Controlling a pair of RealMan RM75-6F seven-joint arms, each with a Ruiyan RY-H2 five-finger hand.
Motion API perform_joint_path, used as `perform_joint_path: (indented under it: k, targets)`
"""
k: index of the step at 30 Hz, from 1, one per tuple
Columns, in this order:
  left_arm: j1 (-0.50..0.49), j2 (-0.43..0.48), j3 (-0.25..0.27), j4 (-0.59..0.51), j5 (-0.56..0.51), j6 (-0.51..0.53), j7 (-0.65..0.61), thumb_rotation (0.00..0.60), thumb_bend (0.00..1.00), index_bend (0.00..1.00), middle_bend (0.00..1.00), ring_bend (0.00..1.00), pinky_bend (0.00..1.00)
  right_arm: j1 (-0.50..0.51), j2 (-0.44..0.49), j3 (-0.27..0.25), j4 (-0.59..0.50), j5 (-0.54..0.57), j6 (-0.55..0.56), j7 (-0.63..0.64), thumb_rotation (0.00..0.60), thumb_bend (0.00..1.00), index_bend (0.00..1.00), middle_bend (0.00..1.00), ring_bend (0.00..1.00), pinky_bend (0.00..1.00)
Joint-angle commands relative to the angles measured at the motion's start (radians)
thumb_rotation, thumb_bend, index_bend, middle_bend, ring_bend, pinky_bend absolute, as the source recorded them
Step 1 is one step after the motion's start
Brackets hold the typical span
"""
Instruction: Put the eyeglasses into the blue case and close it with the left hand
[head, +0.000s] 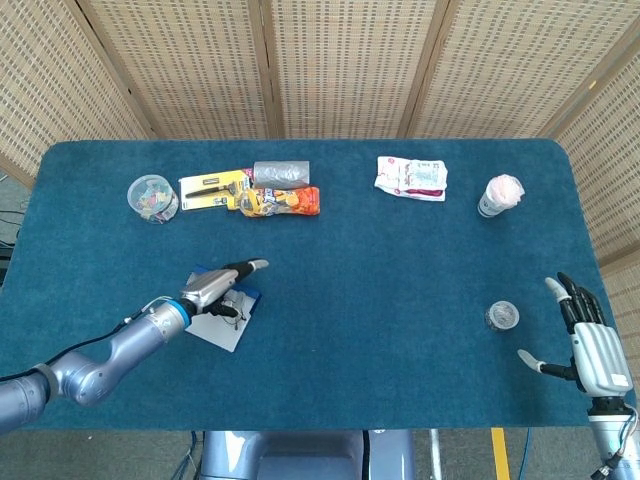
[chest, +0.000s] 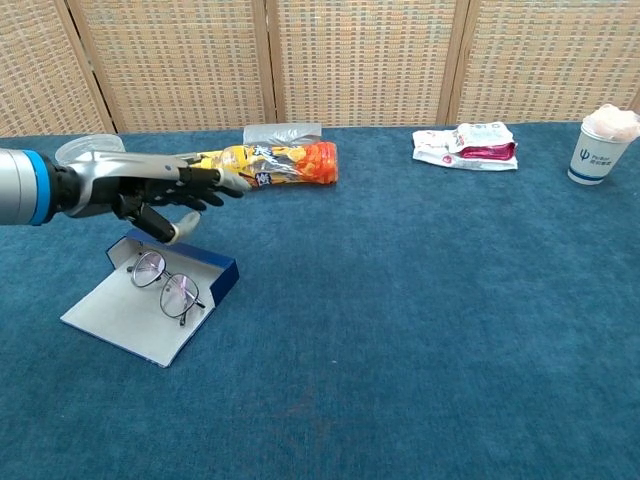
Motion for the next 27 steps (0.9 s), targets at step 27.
perform_joint_path:
  k: [27]
  targets:
    - [0.077, -0.181, 0.24, 0.159, 0.098, 0.419, 0.519, 0.6, 0.0, 0.0, 0.0, 0.0, 0.0, 0.001, 0.005, -0.003, -0.001, -0.003, -0.006, 0.014, 0.6, 0.0, 0.0, 0.0, 0.0, 0.0]
